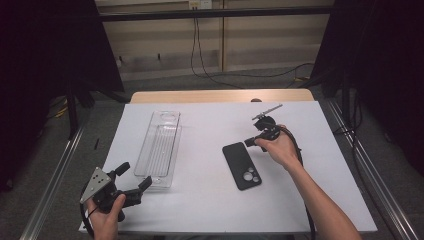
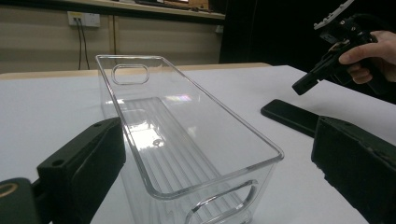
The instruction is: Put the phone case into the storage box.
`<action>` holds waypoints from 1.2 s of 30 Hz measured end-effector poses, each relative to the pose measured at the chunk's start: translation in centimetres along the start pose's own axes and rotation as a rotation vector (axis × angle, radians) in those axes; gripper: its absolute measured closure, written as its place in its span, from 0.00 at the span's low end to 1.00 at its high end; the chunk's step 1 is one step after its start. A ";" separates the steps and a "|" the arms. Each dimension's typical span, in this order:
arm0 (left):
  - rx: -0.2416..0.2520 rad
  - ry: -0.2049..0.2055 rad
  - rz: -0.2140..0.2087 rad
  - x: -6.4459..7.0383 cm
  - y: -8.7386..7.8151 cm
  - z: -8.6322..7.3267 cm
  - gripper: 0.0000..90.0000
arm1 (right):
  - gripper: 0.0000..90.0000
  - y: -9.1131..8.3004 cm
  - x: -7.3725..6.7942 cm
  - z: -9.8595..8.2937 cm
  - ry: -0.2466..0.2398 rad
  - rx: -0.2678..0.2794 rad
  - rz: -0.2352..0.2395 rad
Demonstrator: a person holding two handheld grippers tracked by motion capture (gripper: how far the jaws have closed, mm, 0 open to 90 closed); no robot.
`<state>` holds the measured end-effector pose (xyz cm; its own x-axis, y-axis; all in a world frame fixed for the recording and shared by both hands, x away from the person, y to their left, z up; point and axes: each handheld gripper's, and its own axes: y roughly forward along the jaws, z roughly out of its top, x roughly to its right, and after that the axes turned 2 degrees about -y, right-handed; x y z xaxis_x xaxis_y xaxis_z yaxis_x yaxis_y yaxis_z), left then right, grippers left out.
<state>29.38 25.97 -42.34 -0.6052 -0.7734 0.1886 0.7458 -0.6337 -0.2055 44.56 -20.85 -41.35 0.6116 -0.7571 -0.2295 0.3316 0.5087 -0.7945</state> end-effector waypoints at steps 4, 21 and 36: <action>0.001 0.004 -0.002 0.0 -0.1 0.0 0.03 | 1.00 0.2 0.0 0.1 -0.004 -0.007 -0.002; -0.001 0.005 -0.010 0.2 -0.1 0.0 0.03 | 1.00 1.3 0.7 0.5 0.007 -0.061 -0.033; 0.000 0.004 -0.006 0.2 -0.1 0.0 0.03 | 1.00 2.0 0.7 1.0 -0.010 -0.099 -0.079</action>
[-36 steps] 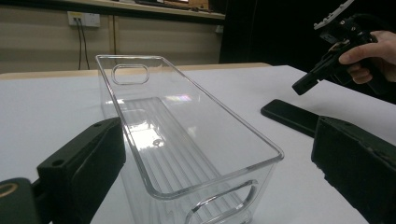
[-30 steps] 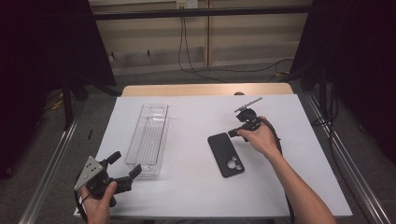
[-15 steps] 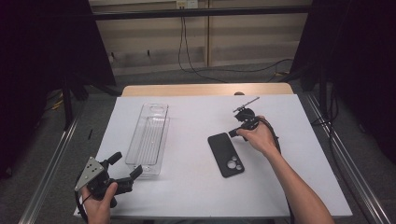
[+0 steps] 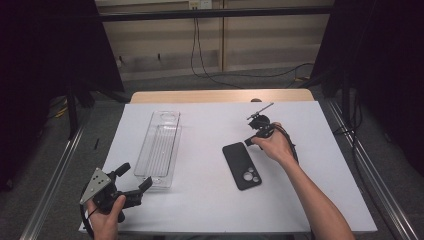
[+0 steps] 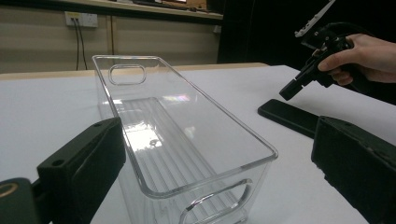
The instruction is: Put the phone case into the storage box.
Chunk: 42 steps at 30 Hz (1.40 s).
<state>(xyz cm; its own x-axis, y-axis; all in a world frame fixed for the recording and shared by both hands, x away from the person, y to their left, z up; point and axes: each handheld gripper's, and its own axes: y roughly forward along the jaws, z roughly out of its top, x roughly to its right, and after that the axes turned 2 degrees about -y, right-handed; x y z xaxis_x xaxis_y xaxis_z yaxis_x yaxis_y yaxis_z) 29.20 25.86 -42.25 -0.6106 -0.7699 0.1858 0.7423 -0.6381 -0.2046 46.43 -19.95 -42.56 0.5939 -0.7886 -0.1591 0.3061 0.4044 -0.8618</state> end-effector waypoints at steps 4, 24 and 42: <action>0.001 0.000 0.000 0.0 0.0 0.0 0.03 | 1.00 0.3 -0.1 0.0 -0.008 -0.007 -0.006; 0.010 -0.001 0.001 -0.1 0.0 0.1 0.03 | 1.00 1.2 -0.5 0.2 -0.033 -0.038 -0.045; 0.005 -0.001 0.000 0.0 0.0 0.1 0.03 | 1.00 1.5 -0.7 0.4 -0.032 -0.025 -0.054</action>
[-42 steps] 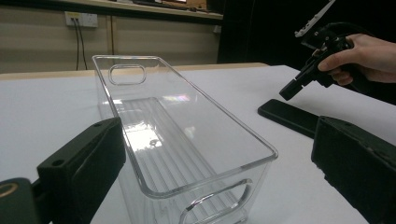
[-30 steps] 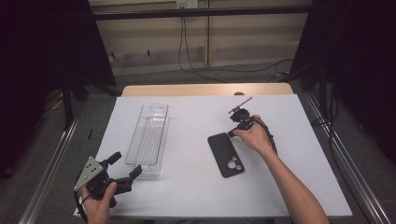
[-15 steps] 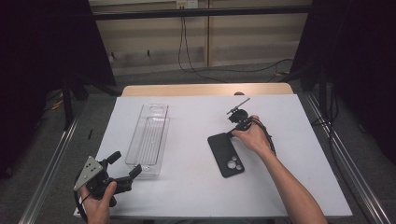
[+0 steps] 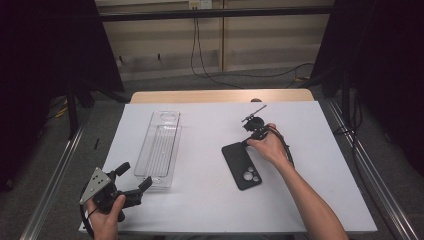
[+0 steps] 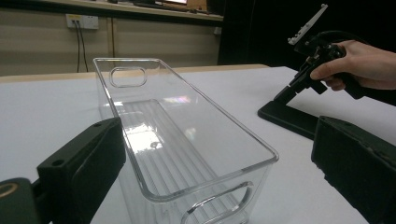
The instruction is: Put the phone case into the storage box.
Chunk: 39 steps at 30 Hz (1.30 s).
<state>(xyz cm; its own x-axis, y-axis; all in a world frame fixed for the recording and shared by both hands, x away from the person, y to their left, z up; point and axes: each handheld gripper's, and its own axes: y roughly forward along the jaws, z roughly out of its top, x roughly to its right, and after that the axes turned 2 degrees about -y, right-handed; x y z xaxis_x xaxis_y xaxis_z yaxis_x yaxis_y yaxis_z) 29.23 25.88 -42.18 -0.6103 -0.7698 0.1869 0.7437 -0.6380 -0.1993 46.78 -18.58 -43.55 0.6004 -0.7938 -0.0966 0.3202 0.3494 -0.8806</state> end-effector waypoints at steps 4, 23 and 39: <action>0.000 0.002 0.000 -0.1 0.0 0.0 0.03 | 1.00 0.0 -0.1 0.1 -0.005 -0.001 -0.005; -0.002 0.004 0.000 0.0 0.0 0.0 0.03 | 1.00 0.3 -0.5 0.4 -0.021 0.001 -0.005; -0.006 0.003 -0.002 -0.1 0.1 0.0 0.03 | 1.00 0.9 -1.9 1.3 -0.063 0.006 0.016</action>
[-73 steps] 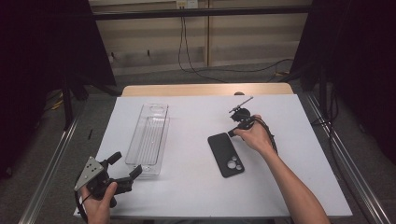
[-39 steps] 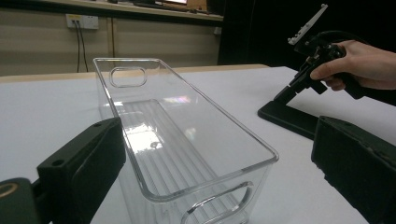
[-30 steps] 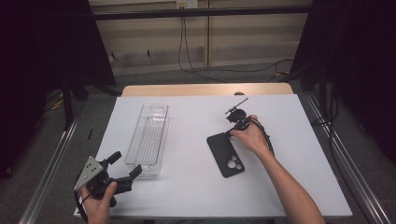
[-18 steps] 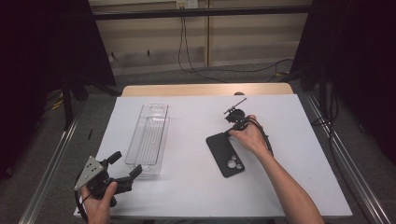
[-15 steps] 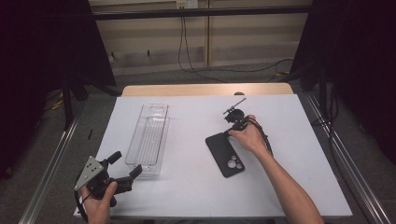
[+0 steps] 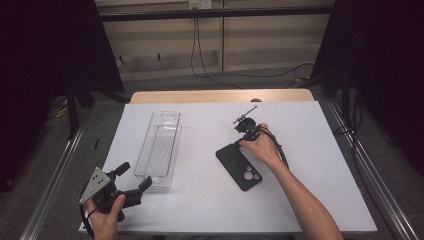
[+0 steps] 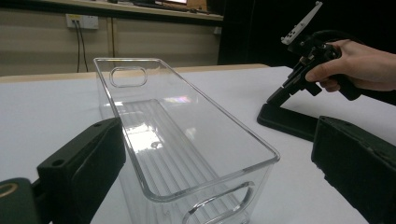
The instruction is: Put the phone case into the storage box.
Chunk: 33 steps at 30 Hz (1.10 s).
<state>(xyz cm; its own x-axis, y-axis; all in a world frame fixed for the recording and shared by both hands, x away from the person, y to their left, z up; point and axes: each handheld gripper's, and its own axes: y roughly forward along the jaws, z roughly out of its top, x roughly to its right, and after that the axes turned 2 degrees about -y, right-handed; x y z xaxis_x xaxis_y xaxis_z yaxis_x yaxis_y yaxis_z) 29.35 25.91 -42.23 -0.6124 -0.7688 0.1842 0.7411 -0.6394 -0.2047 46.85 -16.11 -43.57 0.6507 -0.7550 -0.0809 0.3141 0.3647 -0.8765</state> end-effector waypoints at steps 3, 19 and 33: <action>0.001 0.002 -0.001 0.0 0.0 0.0 0.03 | 1.00 0.1 -0.3 0.2 -0.004 0.000 0.000; 0.002 0.000 -0.004 0.0 0.1 0.0 0.03 | 1.00 1.0 -2.2 1.1 -0.071 0.024 0.013; 0.002 0.003 -0.004 0.1 0.0 0.0 0.03 | 1.00 1.3 -3.1 1.5 -0.089 0.029 0.018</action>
<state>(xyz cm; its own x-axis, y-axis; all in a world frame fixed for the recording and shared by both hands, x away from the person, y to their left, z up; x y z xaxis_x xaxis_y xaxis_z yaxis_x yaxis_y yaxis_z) 29.33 25.84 -42.21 -0.6157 -0.7666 0.1824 0.7396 -0.6421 -0.2019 46.33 -12.48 -43.73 0.7150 -0.6971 -0.0531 0.3205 0.3942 -0.8613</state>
